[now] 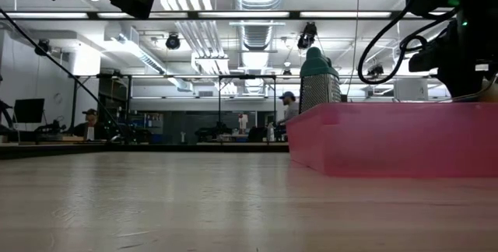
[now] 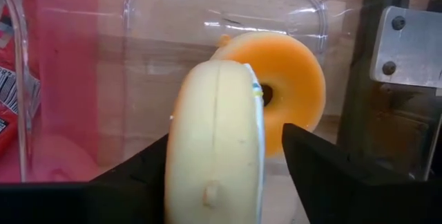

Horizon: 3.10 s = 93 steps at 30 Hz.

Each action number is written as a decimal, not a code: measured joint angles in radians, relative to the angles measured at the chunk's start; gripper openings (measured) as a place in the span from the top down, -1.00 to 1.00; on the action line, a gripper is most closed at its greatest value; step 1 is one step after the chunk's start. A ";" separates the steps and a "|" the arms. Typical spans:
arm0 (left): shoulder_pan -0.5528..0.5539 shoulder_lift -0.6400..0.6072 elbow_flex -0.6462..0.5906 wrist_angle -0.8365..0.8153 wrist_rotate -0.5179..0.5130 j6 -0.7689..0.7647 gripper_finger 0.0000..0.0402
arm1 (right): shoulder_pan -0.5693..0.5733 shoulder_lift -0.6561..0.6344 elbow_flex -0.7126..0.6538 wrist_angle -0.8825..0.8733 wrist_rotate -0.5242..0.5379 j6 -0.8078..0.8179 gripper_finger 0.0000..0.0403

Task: Pick & Place Food Item
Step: Put the white donut into the transparent bin, then return to Home Position

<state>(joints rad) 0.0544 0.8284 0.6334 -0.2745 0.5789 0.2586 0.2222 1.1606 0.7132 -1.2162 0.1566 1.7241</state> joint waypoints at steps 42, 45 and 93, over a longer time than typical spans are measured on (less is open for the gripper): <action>-0.002 0.006 0.000 0.122 0.000 0.008 -0.09 | 0.051 -0.026 0.401 0.675 0.428 -1.166 -0.24; -0.002 0.006 -0.001 0.218 0.000 0.019 -0.09 | 0.054 0.040 0.317 1.043 0.241 -1.405 -0.26; -0.005 0.101 0.000 0.431 -0.291 -0.149 0.96 | 0.042 0.187 0.138 1.513 0.343 -1.651 0.38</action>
<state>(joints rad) 0.0494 0.9295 0.6334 0.1562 0.2883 0.1099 0.2642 1.3472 0.8516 0.2968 0.4996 0.0732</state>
